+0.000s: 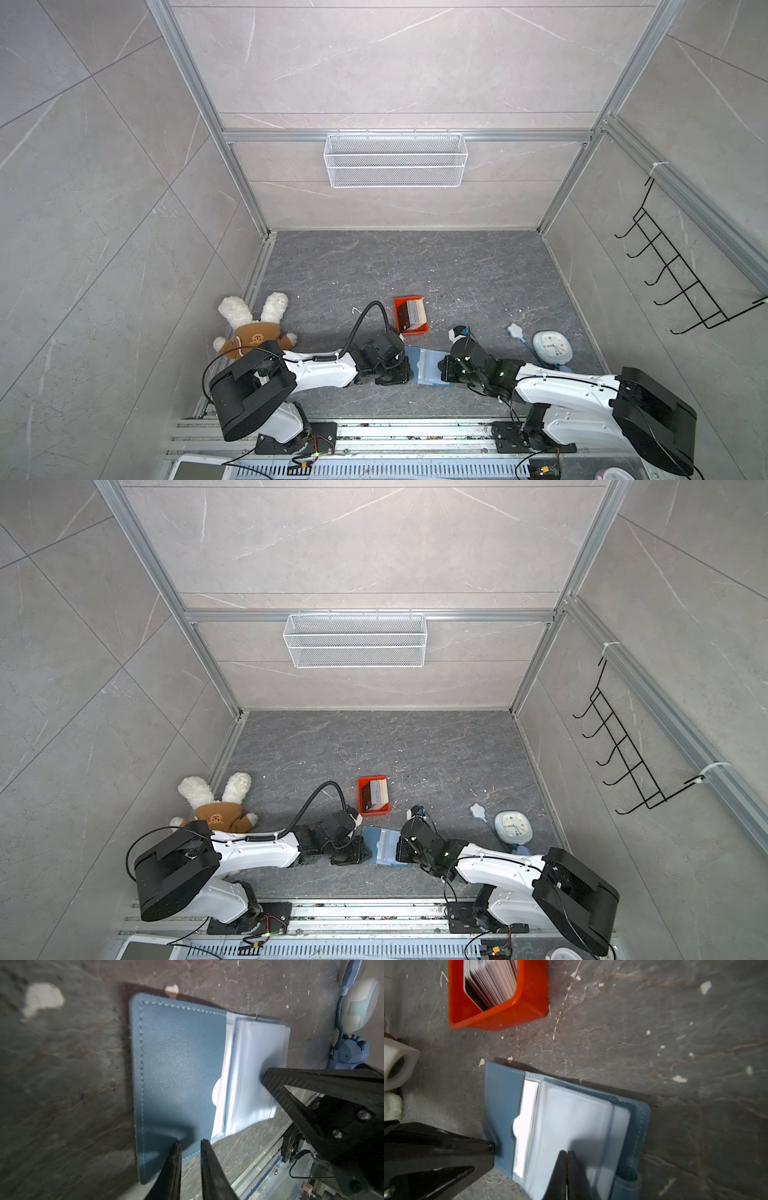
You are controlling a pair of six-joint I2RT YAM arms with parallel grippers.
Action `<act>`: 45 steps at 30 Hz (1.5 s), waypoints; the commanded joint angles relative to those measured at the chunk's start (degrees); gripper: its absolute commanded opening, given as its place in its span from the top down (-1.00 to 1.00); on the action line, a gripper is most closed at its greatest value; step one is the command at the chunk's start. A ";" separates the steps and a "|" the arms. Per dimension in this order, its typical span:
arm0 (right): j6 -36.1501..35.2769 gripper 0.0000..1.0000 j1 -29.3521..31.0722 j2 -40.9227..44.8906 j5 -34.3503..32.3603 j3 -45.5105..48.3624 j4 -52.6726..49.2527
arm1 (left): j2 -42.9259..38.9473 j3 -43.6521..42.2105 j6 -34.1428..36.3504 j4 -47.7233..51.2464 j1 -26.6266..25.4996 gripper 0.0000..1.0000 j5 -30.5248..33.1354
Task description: Put the credit cards into the card holder
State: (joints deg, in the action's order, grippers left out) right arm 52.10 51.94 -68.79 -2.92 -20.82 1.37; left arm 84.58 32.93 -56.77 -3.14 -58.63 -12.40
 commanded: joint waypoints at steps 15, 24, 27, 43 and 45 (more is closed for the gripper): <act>-2.14 0.84 -0.61 4.06 -0.63 0.15 -3.18 | -0.01 7.96 4.73 2.48 4.21 0.58 -3.77; -1.43 0.85 -0.61 4.10 -1.71 0.34 -3.33 | 4.49 6.62 4.50 0.71 4.40 0.58 -3.86; -0.95 0.87 -0.70 3.21 -2.39 0.08 -3.70 | 5.05 5.11 3.89 -0.35 4.34 0.58 -3.77; 0.90 0.90 -1.34 -2.25 -4.41 0.22 -4.74 | 4.72 1.38 -0.39 -3.71 0.86 0.59 -1.84; 0.05 0.90 -1.32 -0.95 -5.39 -0.69 -7.05 | 4.36 1.03 -0.79 -3.72 0.62 0.59 -1.52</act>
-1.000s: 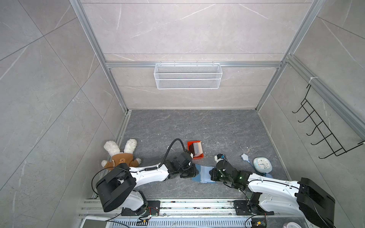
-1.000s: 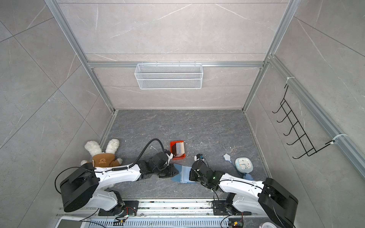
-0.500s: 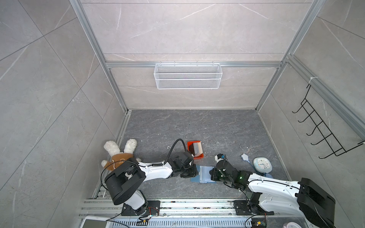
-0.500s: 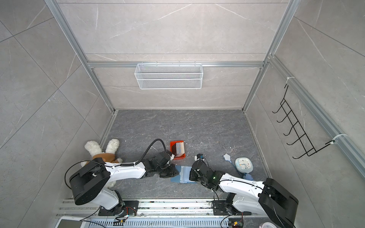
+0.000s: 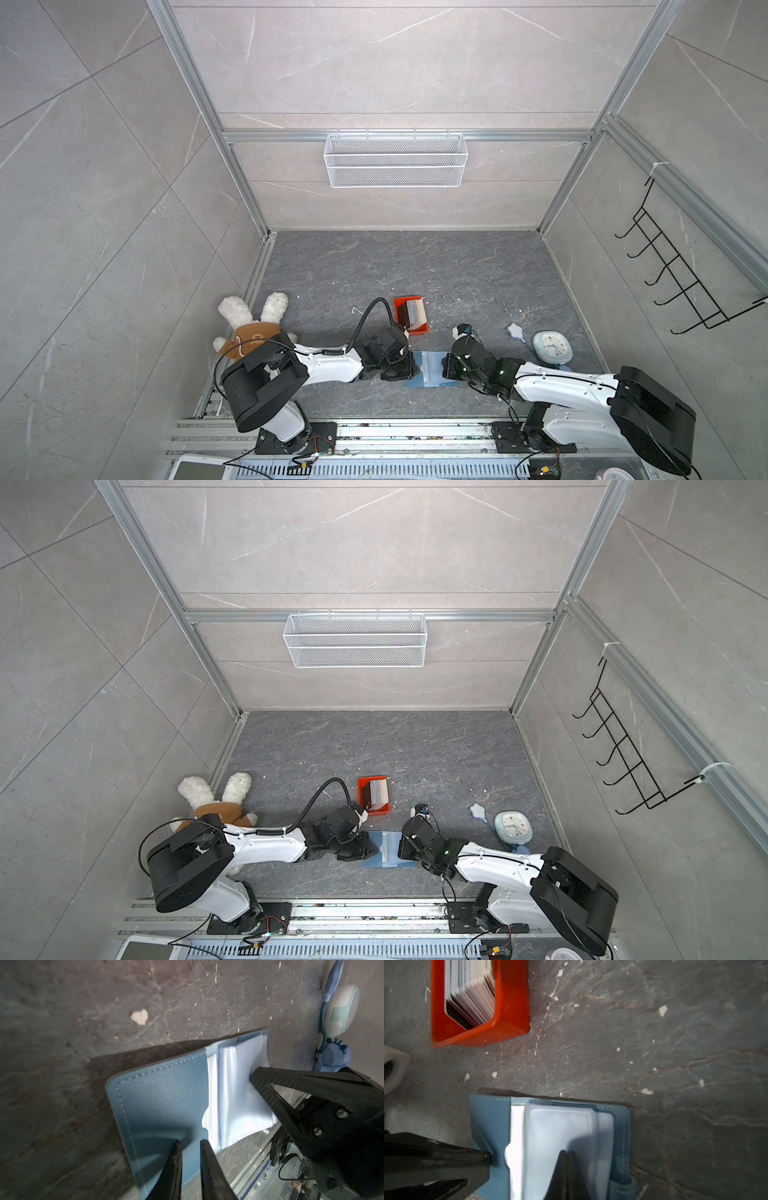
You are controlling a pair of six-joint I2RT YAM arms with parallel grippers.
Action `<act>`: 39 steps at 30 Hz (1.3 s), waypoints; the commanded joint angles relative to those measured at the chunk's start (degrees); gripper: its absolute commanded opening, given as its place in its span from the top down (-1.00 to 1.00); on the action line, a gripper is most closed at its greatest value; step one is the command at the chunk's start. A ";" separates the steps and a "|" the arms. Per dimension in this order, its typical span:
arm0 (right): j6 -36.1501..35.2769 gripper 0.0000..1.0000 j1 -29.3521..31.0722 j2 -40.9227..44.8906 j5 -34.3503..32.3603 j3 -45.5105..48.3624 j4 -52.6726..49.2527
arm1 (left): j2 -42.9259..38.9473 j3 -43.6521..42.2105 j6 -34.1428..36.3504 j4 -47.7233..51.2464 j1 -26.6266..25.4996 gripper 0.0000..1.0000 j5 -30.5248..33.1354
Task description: Put the credit cards into the card holder
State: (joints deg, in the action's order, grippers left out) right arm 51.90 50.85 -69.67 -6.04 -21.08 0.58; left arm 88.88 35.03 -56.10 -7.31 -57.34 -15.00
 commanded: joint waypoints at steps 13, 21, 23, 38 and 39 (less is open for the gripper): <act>-4.32 0.90 -0.02 6.58 5.45 -1.70 -5.79 | -1.82 5.04 0.51 2.08 -0.67 0.59 -0.12; -1.65 0.91 -0.05 6.76 6.13 3.20 -3.07 | 2.04 9.21 2.69 2.65 -0.14 0.59 -2.66; -1.53 0.91 0.00 6.68 6.13 3.59 -2.71 | 3.21 9.20 2.92 2.44 -0.09 0.59 -2.49; 0.92 0.99 -0.05 4.23 2.08 4.57 -4.27 | 5.34 4.41 1.43 1.89 -0.14 0.59 -0.89; 0.81 0.99 -0.04 4.51 2.24 4.48 -4.23 | 5.32 4.07 1.17 1.67 -0.22 0.59 -0.85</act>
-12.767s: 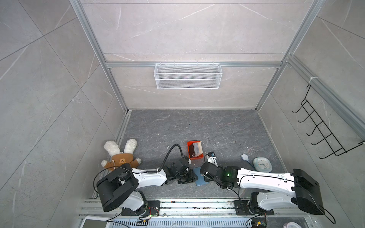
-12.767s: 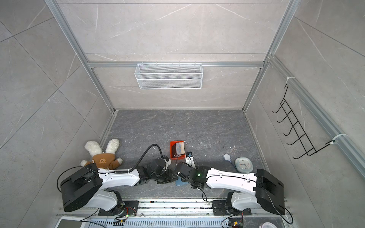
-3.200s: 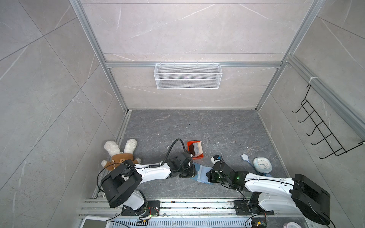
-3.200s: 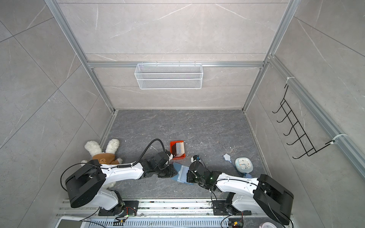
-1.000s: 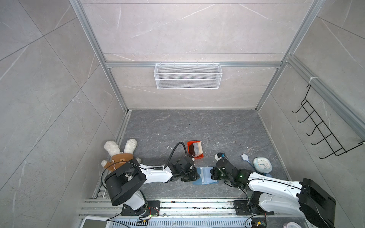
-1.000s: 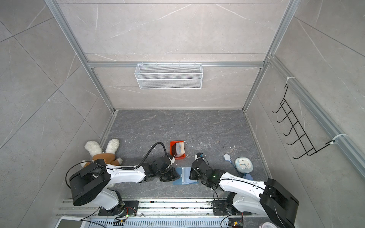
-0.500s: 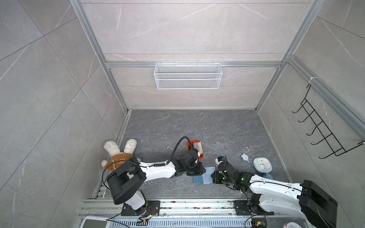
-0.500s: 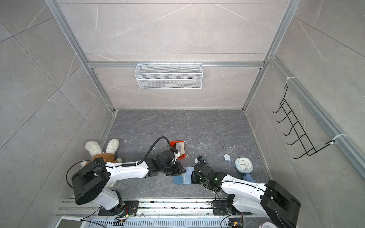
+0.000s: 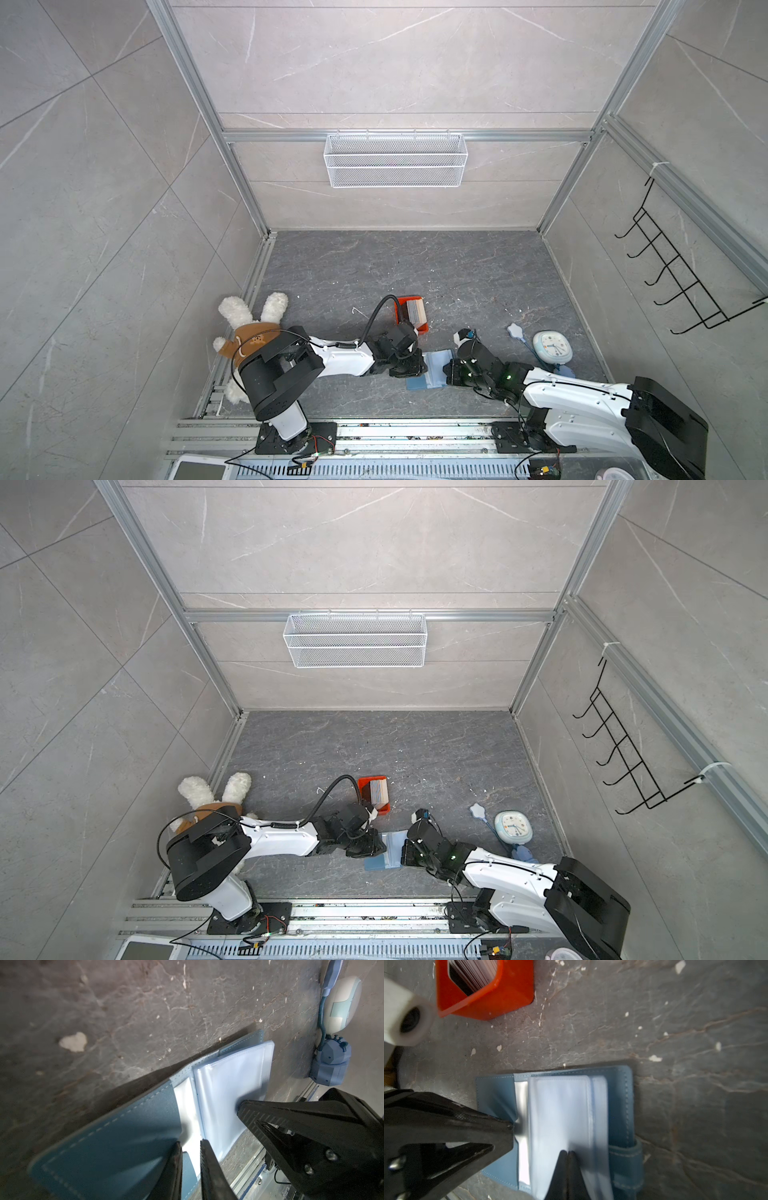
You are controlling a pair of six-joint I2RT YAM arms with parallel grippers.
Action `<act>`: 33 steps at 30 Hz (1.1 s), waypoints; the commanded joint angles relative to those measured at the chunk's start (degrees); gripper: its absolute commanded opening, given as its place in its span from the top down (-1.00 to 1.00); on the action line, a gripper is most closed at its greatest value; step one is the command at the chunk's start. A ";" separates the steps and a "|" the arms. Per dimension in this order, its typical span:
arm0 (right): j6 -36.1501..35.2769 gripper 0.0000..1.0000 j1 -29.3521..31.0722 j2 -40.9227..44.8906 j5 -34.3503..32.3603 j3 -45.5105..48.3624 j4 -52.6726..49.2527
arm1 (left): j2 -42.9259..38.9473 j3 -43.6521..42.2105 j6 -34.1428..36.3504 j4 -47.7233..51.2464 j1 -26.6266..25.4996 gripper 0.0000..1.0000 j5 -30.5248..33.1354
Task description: Put the credit cards into the card holder
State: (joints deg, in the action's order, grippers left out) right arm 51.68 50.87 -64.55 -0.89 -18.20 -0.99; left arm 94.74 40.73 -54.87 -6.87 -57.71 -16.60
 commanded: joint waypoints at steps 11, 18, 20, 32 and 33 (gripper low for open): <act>-2.07 0.98 -0.06 2.40 0.45 0.34 0.93 | -0.06 -4.01 -1.64 -1.07 0.06 0.59 0.96; 1.94 0.99 -0.05 -3.81 -1.67 1.69 2.68 | -0.17 -5.60 -3.02 -2.26 -0.12 0.59 1.60; 2.62 0.99 -0.12 -4.66 -2.81 1.61 1.65 | -0.43 -5.99 -3.27 -2.35 -0.10 0.59 1.74; -2.20 0.99 -0.09 1.79 -2.37 -1.86 -1.67 | -2.01 -4.79 -2.72 -1.15 -0.29 0.60 2.01; -2.61 0.99 -0.04 2.48 -2.37 -2.39 -2.26 | -2.24 -4.26 -2.76 -0.80 -0.25 0.59 2.05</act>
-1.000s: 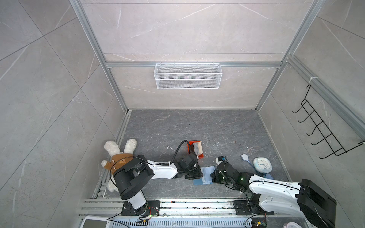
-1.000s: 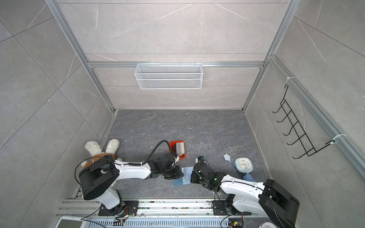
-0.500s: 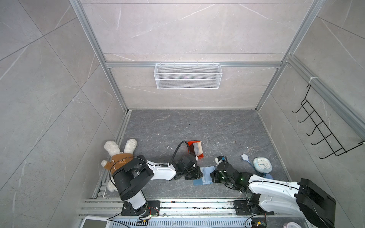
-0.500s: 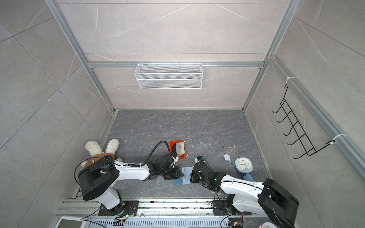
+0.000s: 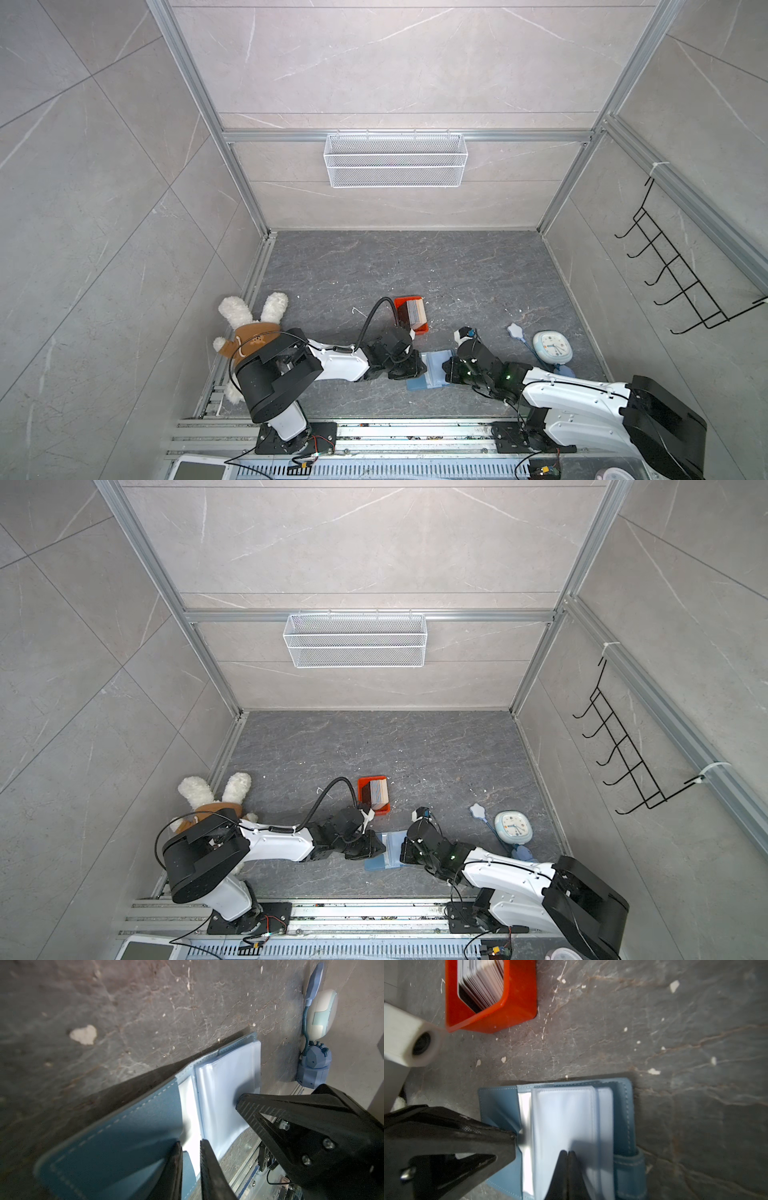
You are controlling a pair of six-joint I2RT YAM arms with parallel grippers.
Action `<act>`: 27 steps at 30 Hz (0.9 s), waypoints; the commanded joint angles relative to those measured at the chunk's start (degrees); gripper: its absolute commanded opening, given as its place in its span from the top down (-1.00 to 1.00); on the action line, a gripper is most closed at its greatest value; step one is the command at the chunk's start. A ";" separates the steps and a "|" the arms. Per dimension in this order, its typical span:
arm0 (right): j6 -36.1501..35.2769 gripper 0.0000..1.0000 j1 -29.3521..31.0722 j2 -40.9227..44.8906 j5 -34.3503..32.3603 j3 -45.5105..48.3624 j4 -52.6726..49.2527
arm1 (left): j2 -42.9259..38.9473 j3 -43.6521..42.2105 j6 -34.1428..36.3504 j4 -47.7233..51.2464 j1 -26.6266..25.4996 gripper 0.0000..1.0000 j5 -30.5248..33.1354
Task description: Put the credit cards into the card holder
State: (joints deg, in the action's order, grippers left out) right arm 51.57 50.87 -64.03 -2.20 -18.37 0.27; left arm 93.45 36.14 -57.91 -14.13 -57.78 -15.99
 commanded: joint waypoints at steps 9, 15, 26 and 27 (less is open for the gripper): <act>-6.72 0.76 -0.16 1.09 -2.03 -9.99 -7.54 | -5.76 6.61 2.16 10.98 1.08 0.59 2.80; -10.85 0.25 -0.42 -1.98 -4.66 -19.19 -13.22 | -8.82 9.38 5.68 14.93 7.43 0.57 0.13; -14.55 -0.40 -4.45 -12.22 -5.58 -31.24 -13.50 | -8.70 14.92 16.15 20.41 21.44 0.54 -9.86; -14.39 -0.42 -4.82 -13.15 -6.65 -31.86 -13.20 | -8.35 15.22 16.99 20.38 21.86 0.54 -10.15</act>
State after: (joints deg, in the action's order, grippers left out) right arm 38.65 46.89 -75.16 -6.55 -48.05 -12.29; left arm 84.88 48.90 -46.30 4.51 -36.88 -21.76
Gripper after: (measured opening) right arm 0.704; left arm 0.230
